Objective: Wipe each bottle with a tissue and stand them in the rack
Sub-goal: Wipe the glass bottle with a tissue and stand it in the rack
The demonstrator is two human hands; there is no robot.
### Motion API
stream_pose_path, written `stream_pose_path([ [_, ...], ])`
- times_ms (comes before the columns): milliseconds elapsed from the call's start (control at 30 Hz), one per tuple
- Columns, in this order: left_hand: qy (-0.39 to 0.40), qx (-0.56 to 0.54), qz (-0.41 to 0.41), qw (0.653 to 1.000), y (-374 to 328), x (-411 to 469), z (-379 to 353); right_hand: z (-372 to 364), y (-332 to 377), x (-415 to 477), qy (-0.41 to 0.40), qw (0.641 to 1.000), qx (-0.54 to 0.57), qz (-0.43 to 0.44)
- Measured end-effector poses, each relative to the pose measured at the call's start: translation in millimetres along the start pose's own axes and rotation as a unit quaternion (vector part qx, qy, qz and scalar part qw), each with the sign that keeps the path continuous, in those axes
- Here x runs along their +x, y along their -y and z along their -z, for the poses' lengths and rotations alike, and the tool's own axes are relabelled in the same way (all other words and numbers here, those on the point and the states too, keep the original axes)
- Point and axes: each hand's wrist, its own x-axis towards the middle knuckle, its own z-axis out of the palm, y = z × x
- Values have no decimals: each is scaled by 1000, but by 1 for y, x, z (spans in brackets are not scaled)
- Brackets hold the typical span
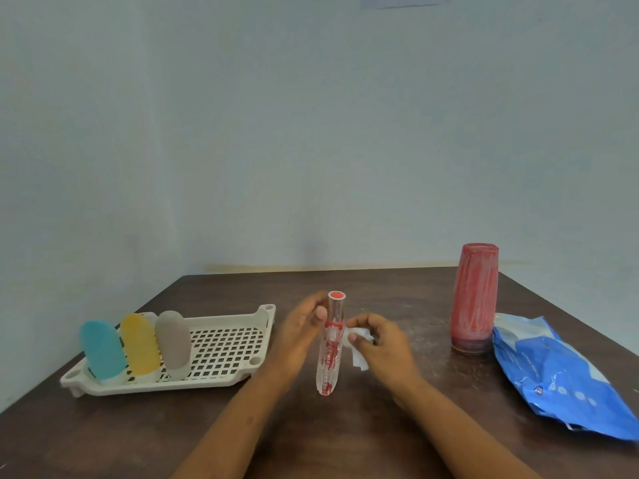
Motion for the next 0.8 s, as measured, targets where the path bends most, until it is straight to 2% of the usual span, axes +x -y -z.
stream_pose_path([
  [67, 30, 11, 6, 999, 0, 0, -8, -2, -2, 1, -11, 1000, -15, 9],
  [367, 12, 49, 20, 999, -3, 2, -8, -1, -5, 5, -9, 999, -14, 42],
  [500, 18, 20, 35, 999, -5, 4, 3, 1, -2, 3, -8, 999, -4, 44],
  [633, 14, -61, 78, 995, -6, 3, 14, 4, 1, 2, -6, 999, 18, 49],
  [800, 10, -112, 74, 991, -4, 1, 10, 5, 1, 2, -19, 998, 14, 56],
])
